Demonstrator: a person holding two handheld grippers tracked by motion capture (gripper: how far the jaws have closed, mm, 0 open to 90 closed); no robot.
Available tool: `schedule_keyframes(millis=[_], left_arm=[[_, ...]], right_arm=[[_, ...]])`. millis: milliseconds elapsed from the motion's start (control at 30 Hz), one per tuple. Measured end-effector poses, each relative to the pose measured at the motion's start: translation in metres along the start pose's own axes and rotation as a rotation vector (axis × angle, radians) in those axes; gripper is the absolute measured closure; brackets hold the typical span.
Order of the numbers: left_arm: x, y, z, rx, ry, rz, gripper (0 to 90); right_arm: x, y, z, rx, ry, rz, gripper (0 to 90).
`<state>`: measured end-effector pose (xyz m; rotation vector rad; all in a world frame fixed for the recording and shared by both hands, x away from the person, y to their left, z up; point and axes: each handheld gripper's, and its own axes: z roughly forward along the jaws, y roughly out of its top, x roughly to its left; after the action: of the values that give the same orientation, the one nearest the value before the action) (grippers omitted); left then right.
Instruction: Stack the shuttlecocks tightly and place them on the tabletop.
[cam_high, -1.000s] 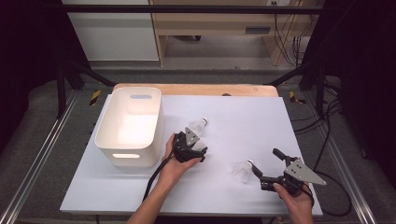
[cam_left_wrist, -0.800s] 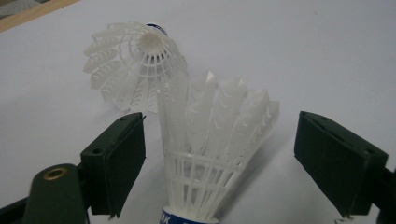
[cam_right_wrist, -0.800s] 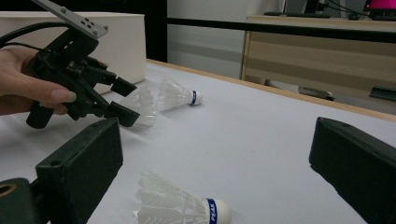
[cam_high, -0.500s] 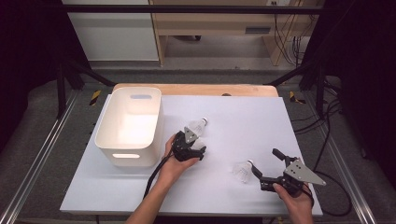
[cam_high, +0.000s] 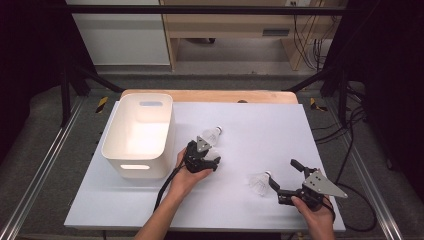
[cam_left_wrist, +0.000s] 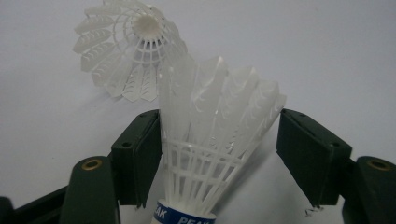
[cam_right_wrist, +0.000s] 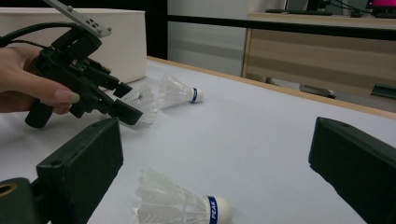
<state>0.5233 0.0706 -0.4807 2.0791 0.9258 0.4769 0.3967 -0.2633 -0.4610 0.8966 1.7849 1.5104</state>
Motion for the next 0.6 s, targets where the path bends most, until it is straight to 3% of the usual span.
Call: schedule_keyframes(millis=[233, 400, 533, 600], left_arm=[[-0.0003, 0.0007, -0.0022, 0.005, 0.010, 0.000, 41.4], [-0.0004, 0.0010, -0.0030, 0.003, 0.015, 0.011, 46.9], [-0.0012, 0.0018, -0.0061, -0.004, 0.018, 0.042, 53.2], [-0.0015, 0.0019, -0.0067, -0.002, 0.009, 0.036, 53.8]], right_arm=[[-0.0006, -0.0001, 0.0001, -0.002, -0.004, 0.002, 3.5], [-0.0009, -0.0002, 0.0000, -0.002, -0.004, 0.001, 3.5], [-0.0013, -0.0004, 0.0001, -0.001, -0.003, 0.001, 3.5], [-0.0013, -0.0004, 0.0002, -0.002, -0.003, 0.000, 3.5]])
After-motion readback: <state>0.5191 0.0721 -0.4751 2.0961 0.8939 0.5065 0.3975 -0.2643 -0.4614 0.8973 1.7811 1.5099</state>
